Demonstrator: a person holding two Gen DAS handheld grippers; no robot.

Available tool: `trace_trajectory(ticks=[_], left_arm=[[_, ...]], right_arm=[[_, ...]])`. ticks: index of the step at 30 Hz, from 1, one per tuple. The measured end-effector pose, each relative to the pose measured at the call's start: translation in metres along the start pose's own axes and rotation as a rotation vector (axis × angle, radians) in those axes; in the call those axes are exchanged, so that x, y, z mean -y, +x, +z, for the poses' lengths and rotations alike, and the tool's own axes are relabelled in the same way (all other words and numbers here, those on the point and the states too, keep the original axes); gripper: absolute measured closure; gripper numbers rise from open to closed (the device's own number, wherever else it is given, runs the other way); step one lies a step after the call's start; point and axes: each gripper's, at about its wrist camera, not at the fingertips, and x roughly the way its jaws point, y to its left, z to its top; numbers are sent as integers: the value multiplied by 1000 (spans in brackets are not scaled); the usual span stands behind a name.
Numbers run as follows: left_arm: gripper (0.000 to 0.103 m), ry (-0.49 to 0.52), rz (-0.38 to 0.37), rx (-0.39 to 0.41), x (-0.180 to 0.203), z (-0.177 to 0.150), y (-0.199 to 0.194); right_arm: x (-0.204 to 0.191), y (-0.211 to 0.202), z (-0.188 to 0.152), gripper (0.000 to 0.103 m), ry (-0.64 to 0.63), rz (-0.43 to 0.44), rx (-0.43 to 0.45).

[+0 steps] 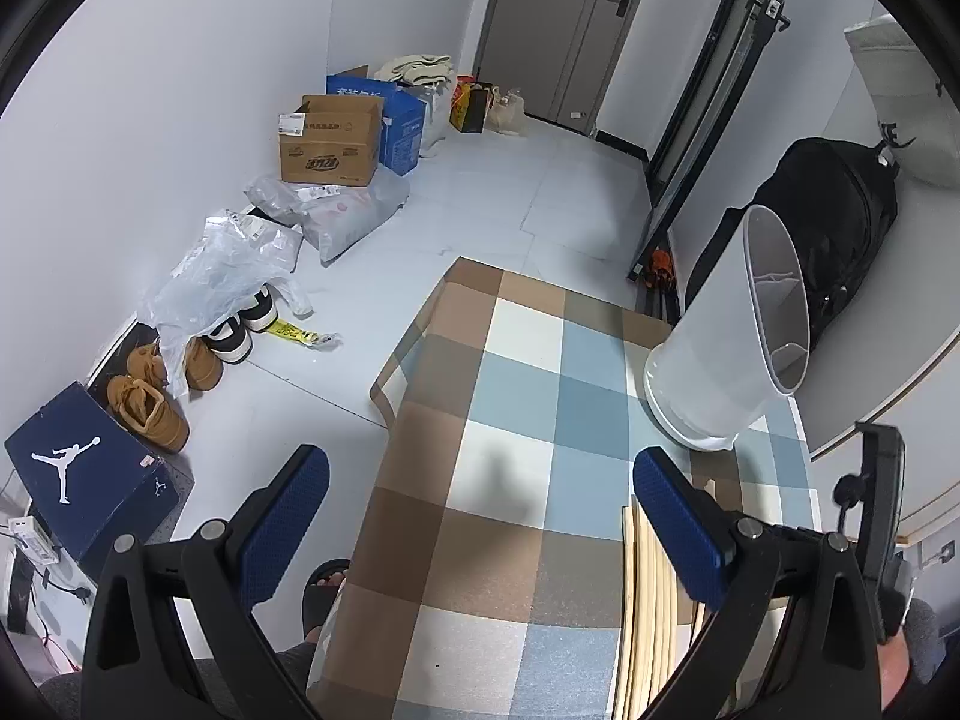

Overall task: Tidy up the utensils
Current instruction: 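Lower the right gripper to the chopsticks and grasp one chopstick, then lift the chopstick with the right gripper while the left gripper grasps another chopstick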

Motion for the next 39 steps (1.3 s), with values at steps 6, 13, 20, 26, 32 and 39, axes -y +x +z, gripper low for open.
trace_trajectory(ticks=[6, 13, 20, 26, 32, 39], left_arm=[[4, -10, 1, -22, 1, 0, 4], [4, -6, 12, -27, 3, 0, 6], [4, 30, 20, -44, 11, -2, 12], [4, 79, -15, -127, 24, -11, 26], [4, 182, 3, -274, 50, -31, 51], [4, 270, 70, -345, 69, -49, 62]], right_arm=[[4, -6, 7, 95, -8, 38, 16], [-6, 5, 12, 95, -88, -32, -22], [-17, 11, 13, 96, -147, -78, -8], [7, -9, 22, 98, -4, 28, 53], [30, -40, 31, 98, 111, 154, 129], [59, -71, 26, 97, 196, 279, 189]])
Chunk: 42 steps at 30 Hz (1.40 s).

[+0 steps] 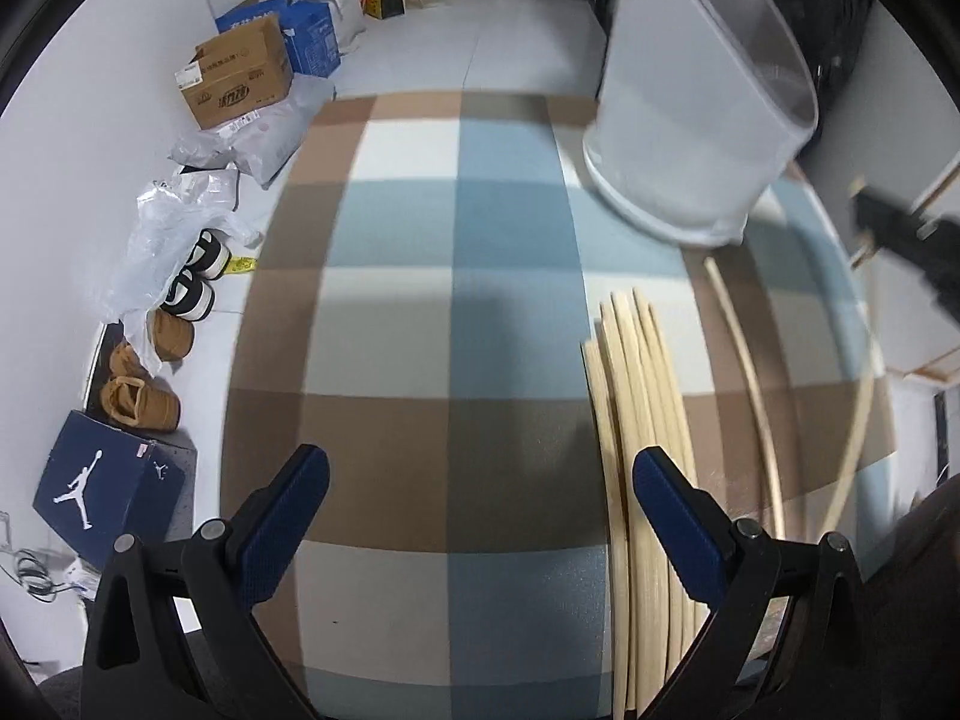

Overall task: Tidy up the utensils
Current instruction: 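Lift the chopstick with the right gripper while the left gripper grasps another chopstick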

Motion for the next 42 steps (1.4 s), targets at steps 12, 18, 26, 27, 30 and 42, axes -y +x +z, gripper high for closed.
trace_trajectory(ticks=[12, 18, 26, 27, 30, 42], left_arm=[[18, -22, 42, -72, 8, -2, 14], [21, -37, 44, -61, 11, 12, 21], [61, 15, 20, -11, 24, 27, 22], [67, 24, 11, -8, 26, 27, 22], [95, 39, -3, -10, 26, 27, 20], [101, -71, -61, 63, 11, 37, -6]], right_arm=[[4, -41, -11, 97, -31, 66, 80], [10, -49, -11, 97, -29, 88, 96], [10, -54, -10, 97, -49, 101, 118], [12, -55, -10, 97, -46, 102, 120], [16, -57, -8, 97, -32, 103, 126], [18, -58, -7, 97, -29, 93, 152]])
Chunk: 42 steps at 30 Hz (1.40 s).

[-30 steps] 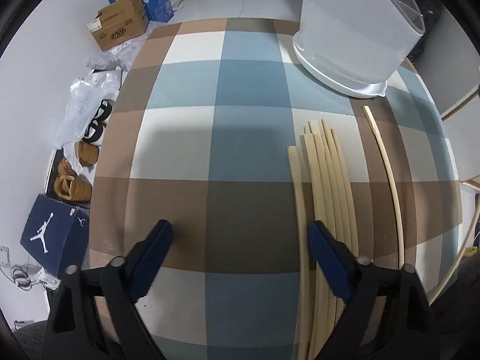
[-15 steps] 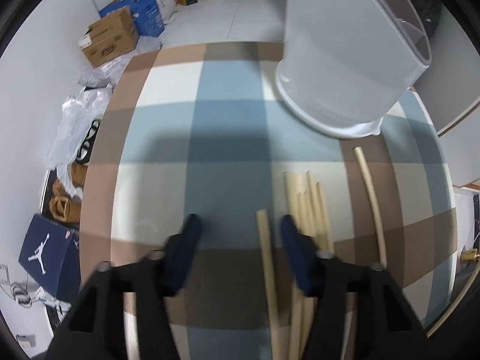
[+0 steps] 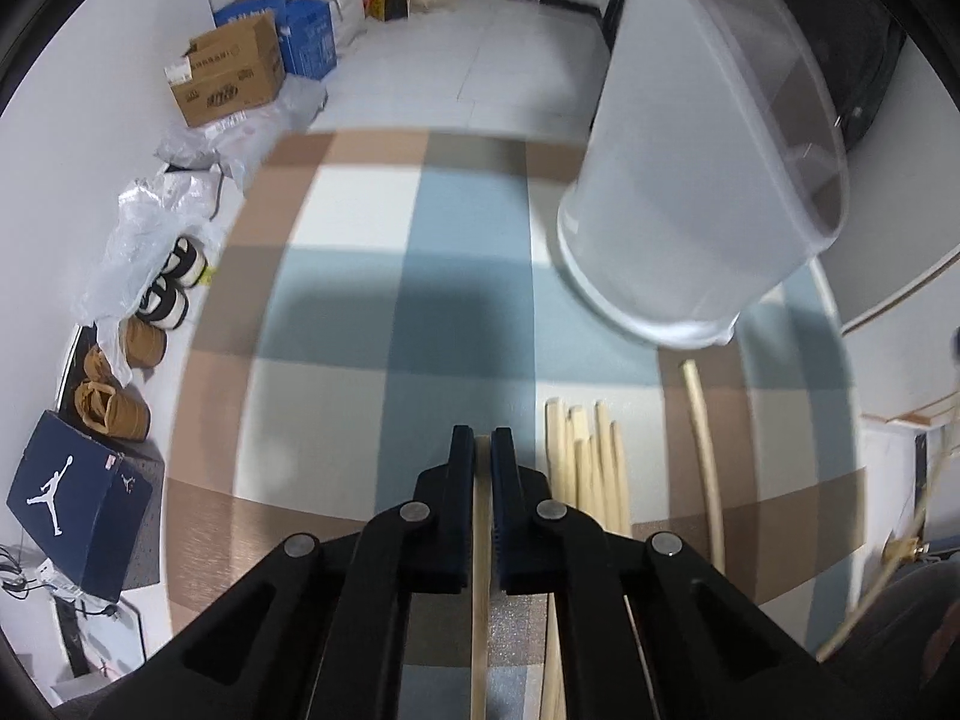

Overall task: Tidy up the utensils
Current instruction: 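Lift the chopstick with the right gripper while the left gripper grasps another chopstick, then carry both chopsticks up and drop them into the white utensil holder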

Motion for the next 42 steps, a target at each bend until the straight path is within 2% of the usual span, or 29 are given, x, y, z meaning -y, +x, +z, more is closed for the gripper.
trace_trajectory(ticks=[5, 9, 15, 24, 33, 42], left_arm=[[101, -14, -34, 134, 3, 6, -38], [101, 4, -70, 221, 6, 13, -64], [102, 39, -83, 282, 5, 22, -84], [102, 26, -169, 367, 4, 40, -125], [102, -7, -205, 569, 9, 97, -166], [102, -61, -258, 640, 5, 136, -164]], right_arm=[[-3, -1, 0, 97, -8, 2, 14], [-14, -12, 4, 97, -35, 13, 67], [-36, -33, 19, 97, -88, 23, 183], [-71, -42, 55, 97, -194, 46, 290], [-95, -30, 106, 97, -257, 58, 361], [-115, 0, 155, 97, -329, 30, 444]])
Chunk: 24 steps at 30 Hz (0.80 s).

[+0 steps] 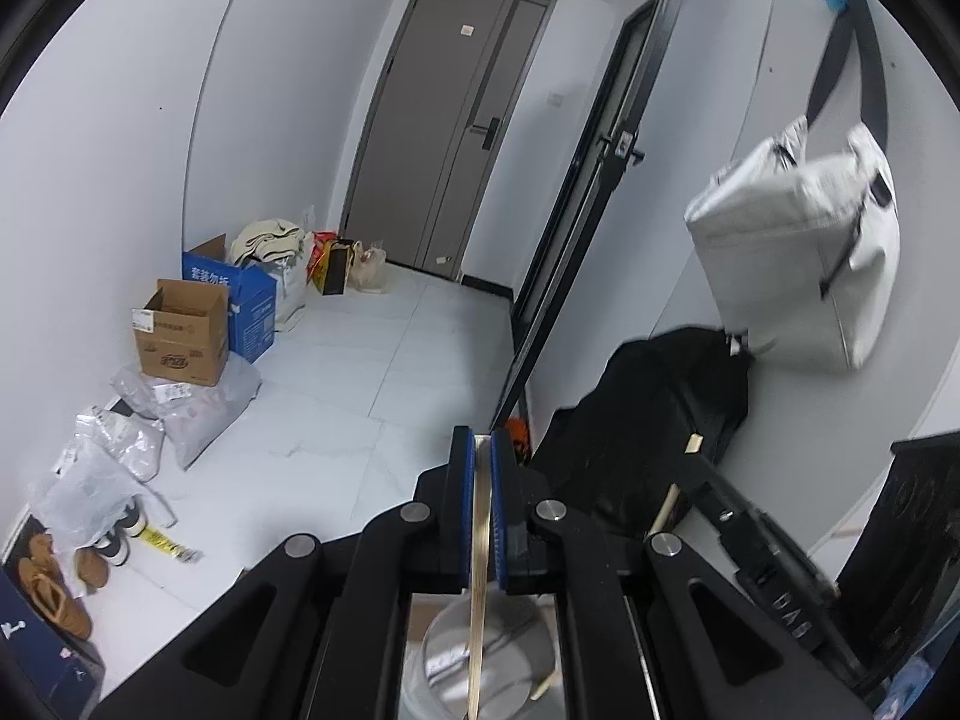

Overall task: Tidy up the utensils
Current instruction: 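Carry both chopsticks up and drop them into the white utensil holder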

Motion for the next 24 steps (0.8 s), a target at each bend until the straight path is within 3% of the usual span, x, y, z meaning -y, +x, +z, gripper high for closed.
trace_trajectory(ticks=[6, 17, 24], left_arm=[[102, -28, 13, 35, -2, 5, 17], [102, -16, 65, 148, -7, -19, 40], [102, 18, 24, 130, -5, -27, 46]], right_arm=[[3, 30, 5, 97, -28, -13, 38], [11, 67, -22, 97, -19, -34, 42], [10, 64, -37, 97, -37, -14, 16]])
